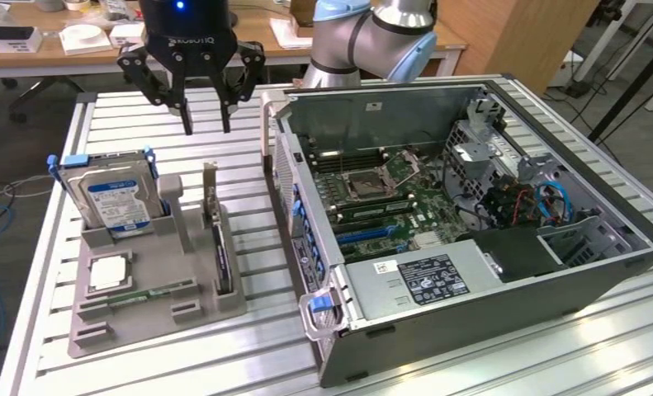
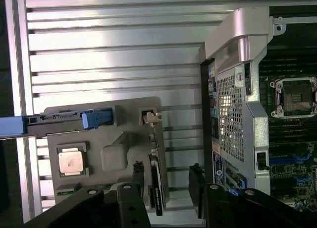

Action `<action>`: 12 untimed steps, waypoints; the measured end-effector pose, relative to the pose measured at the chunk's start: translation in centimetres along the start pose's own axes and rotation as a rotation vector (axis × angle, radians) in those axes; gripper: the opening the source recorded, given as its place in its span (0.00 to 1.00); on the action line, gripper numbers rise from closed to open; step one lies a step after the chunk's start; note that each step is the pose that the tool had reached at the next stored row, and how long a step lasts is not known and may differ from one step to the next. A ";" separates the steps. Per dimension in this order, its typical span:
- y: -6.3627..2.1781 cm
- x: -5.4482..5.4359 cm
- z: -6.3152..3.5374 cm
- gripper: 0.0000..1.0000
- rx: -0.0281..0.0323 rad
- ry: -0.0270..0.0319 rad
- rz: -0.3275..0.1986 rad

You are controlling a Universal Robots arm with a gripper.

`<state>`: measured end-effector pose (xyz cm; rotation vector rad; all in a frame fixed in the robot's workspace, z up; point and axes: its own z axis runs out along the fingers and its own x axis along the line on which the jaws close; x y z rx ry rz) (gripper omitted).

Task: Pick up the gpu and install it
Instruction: 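Pick up the gpu and move the gpu toward the slot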

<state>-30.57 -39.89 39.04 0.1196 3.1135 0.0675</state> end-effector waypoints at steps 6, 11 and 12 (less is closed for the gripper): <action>0.00 0.0 0.00 0.49 0.0000 0.0000 0.000; -0.02 0.0 0.01 0.49 -0.0001 -0.0001 0.000; -0.08 0.0 0.00 0.49 0.0000 0.0001 0.000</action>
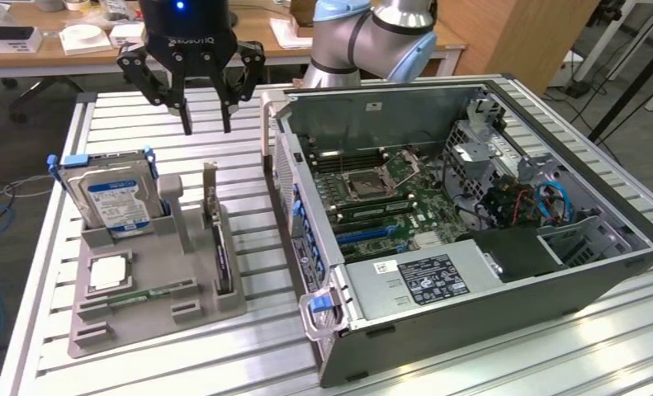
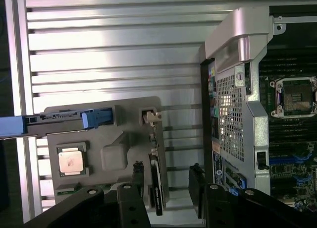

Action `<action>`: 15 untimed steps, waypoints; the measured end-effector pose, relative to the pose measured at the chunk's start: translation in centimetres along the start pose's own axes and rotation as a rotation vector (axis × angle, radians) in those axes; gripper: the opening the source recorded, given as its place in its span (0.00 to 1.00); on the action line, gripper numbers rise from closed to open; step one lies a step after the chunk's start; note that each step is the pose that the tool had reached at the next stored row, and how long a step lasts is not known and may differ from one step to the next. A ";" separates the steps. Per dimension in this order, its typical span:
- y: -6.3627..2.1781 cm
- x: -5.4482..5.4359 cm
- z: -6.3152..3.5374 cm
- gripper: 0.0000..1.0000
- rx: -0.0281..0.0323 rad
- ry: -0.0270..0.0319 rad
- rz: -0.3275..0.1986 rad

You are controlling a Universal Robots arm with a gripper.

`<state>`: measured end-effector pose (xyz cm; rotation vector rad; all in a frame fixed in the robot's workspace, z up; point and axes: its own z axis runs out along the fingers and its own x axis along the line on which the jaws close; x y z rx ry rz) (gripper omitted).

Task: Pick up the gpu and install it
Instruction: 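Pick up the gpu and move the gpu toward the slot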

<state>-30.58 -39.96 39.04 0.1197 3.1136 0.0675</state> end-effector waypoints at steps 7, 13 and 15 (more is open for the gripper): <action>-0.51 0.0 0.01 0.49 0.0000 -0.0001 0.000; -0.90 -0.1 -0.01 0.49 0.0000 -0.0001 0.000; -1.03 -0.1 -0.01 0.49 0.0000 0.0000 0.000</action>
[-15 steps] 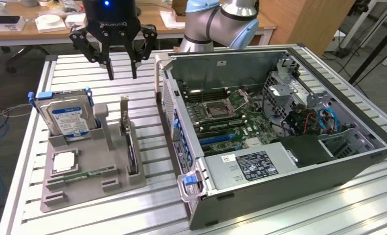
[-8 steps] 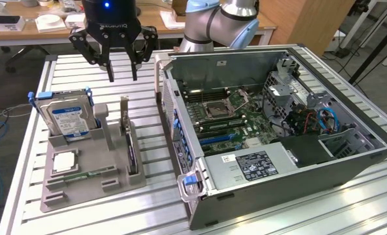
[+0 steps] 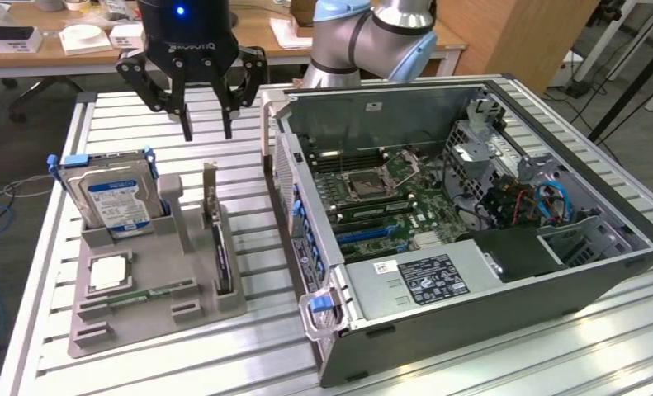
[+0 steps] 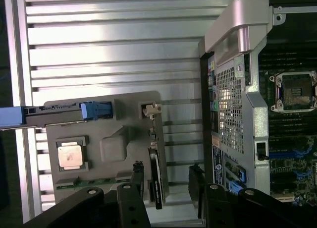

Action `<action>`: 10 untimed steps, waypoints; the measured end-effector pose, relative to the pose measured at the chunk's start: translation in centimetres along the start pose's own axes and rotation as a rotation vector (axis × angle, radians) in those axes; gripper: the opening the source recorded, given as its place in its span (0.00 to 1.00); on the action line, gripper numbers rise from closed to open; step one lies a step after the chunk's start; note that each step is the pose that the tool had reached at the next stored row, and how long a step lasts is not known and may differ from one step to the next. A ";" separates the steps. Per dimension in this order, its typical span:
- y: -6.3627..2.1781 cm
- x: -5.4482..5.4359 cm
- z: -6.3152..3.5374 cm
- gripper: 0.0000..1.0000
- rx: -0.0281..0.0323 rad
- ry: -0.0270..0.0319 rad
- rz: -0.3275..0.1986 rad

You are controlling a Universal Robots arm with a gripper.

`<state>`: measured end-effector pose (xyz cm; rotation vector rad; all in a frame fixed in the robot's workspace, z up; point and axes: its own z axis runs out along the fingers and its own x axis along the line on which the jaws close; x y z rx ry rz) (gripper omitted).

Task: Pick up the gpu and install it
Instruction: 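Pick up the gpu and move the gpu toward the slot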

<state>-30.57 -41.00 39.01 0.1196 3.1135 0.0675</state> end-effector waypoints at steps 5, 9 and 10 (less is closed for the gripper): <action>-0.18 0.0 -0.01 0.49 0.0000 -0.0001 0.000; -0.19 0.0 -0.01 0.49 0.0000 0.0000 0.000; -0.19 0.0 -0.01 0.49 0.0000 0.0000 0.000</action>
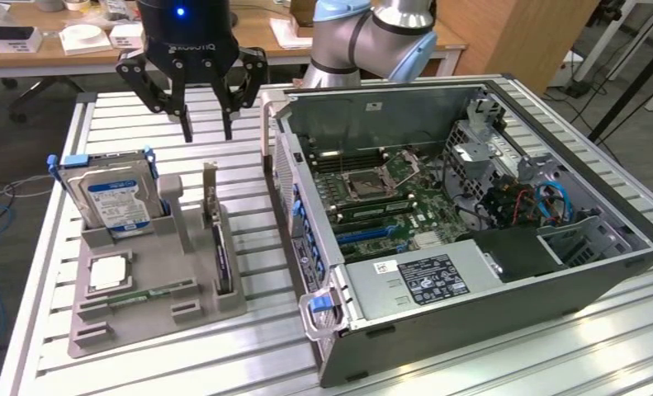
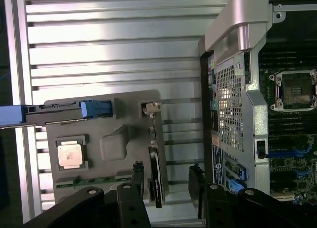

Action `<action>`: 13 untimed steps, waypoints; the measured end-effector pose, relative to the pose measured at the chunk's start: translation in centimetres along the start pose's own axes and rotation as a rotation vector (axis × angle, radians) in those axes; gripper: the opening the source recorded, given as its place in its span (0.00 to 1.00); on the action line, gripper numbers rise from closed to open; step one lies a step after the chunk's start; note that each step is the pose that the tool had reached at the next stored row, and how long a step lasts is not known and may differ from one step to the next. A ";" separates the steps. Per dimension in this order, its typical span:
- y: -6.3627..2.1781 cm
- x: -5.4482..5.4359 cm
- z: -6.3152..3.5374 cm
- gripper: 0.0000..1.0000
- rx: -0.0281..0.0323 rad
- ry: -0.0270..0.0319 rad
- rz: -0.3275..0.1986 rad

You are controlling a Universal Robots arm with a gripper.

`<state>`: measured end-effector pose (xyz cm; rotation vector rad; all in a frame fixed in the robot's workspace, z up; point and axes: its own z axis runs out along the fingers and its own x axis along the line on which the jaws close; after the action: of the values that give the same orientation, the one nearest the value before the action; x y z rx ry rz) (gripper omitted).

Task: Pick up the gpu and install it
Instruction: 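Pick up the gpu and move the gpu toward the slot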

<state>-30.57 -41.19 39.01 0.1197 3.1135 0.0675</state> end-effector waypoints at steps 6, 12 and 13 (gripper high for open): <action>-0.06 0.0 0.27 0.49 0.0000 -0.0004 0.000; -0.53 0.1 0.47 0.49 -0.0001 -0.0005 0.000; -0.62 0.1 0.50 0.49 -0.0001 -0.0005 0.000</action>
<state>-30.74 -41.78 38.48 0.1196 3.1130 0.0676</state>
